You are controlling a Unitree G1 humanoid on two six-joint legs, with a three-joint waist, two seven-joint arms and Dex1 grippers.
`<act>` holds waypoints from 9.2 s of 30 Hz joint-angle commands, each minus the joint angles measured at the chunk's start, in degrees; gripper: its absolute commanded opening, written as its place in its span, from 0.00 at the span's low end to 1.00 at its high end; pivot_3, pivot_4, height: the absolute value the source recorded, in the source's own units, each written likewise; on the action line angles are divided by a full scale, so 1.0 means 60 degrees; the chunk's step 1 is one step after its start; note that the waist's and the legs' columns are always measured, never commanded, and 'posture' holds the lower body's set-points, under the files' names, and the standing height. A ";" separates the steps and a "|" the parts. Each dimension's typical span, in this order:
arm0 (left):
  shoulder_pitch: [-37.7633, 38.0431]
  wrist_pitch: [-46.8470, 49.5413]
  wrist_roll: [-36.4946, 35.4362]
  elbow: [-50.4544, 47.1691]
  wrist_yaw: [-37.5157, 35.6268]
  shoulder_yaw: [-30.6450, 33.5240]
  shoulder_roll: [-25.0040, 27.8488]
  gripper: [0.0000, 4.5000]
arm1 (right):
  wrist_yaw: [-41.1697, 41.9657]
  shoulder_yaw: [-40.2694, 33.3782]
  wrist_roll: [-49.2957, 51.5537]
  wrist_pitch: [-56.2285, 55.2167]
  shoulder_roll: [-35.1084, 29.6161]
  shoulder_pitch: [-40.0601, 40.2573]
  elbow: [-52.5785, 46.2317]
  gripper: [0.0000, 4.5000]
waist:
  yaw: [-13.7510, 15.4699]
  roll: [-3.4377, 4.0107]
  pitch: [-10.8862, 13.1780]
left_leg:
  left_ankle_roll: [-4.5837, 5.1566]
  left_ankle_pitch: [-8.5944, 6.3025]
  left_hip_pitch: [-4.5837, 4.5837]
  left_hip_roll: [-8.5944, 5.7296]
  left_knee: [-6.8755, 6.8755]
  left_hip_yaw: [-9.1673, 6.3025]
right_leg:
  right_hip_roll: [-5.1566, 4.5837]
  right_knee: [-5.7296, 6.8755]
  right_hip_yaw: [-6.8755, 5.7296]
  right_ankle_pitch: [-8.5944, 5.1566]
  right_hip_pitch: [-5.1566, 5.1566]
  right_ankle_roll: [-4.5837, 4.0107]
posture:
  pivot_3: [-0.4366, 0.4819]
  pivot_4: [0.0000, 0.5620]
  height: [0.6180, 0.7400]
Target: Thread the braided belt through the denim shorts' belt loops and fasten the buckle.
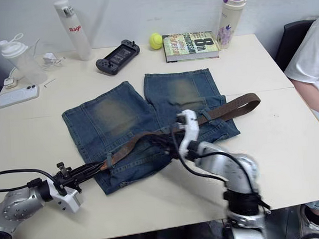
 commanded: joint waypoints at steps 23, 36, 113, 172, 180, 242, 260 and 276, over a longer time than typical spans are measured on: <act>-0.0080 -0.0089 0.0077 0.0050 0.0233 -0.0395 0.0253 0.00 | 0.4007 0.4884 -1.0356 -0.5689 -0.5633 0.0861 0.0410 0.25 | 0.0211 -0.0019 -0.0011 | -0.0016 0.0012 0.0018 -0.0003 0.0073 0.0030 | -0.0001 -0.0061 -0.0027 0.0002 0.0047 -0.0002 | 0.48 0.27 1.00; -0.0403 -0.2692 0.3181 0.5438 0.2366 -0.0075 0.4387 0.00 | 0.4244 0.4683 -1.0613 -0.5228 -0.4722 0.0581 0.0371 0.01 | 0.0206 -0.0070 -0.0038 | -0.0003 -0.0002 0.0016 0.0008 0.0072 0.0037 | -0.0001 -0.0060 -0.0078 0.0010 0.0034 -0.0015 | 0.48 0.27 1.00; -1.2861 0.3267 0.1843 1.6681 -0.1737 0.4566 -0.2999 1.00 | 0.4333 0.1148 -0.6732 -0.3843 -0.2460 -0.0462 0.0290 0.99 | 0.0216 -0.0166 -0.0030 | 0.0137 -0.0198 0.0102 -0.0003 0.0249 0.0372 | -0.0310 0.0079 -0.0787 0.0091 -0.0003 0.0005 | 0.48 0.27 1.00; -0.2159 1.1221 -0.3960 -0.4178 -0.7655 -0.2504 -0.0323 0.13 | 0.7598 0.3668 -1.2013 -0.9854 -0.6089 -0.0301 0.5548 0.50 | 0.0430 -0.0009 0.0012 | 0.0090 -0.0194 0.0170 0.0087 0.0310 0.0263 | -0.0195 -0.0086 -0.0491 0.0113 0.0180 -0.0024 | 0.48 0.27 1.00; -0.5447 0.7460 -0.1931 0.1802 -0.6077 -0.3153 -0.0183 0.08 | 0.7885 0.4006 -1.1603 -0.7842 -0.4455 -0.0716 0.4281 0.00 | 0.0410 -0.0013 -0.0014 | 0.0082 -0.0188 0.0202 0.0103 0.0307 0.0265 | -0.0195 -0.0065 -0.0509 0.0131 0.0194 -0.0056 | 0.48 0.27 1.00; -1.0470 1.3101 -0.4809 0.9168 -0.7043 -0.0574 -0.1760 1.00 | 0.7766 0.1414 -0.9759 -0.6999 -0.1979 -0.7694 1.4293 0.67 | 0.0135 -0.0020 0.0069 | 0.0113 -0.0152 -0.0019 0.0056 0.0322 0.0284 | -0.0137 0.0019 -0.0549 0.0160 -0.0029 -0.0007 | 0.48 0.27 1.00; -1.0383 1.2600 -0.4791 0.8943 -0.8014 -0.0024 -0.2014 0.27 | 0.7913 0.1363 -0.9512 -0.6623 -0.1947 -0.6783 1.2198 0.09 | 0.0139 -0.0019 0.0069 | 0.0107 -0.0148 -0.0010 0.0057 0.0326 0.0285 | -0.0136 0.0036 -0.0547 0.0160 -0.0029 -0.0007 | 0.48 0.27 1.00; -0.3536 0.2333 -0.5262 0.1867 -0.7720 0.1118 -0.1090 0.27 | 0.9365 0.1019 -1.0158 -1.1786 -0.5295 0.2261 0.1372 0.09 | 0.0204 -0.0018 0.0068 | 0.0103 -0.0188 0.0012 0.0066 0.0286 0.0273 | -0.0155 -0.0029 -0.0526 0.0160 0.0001 -0.0007 | 0.48 0.27 1.00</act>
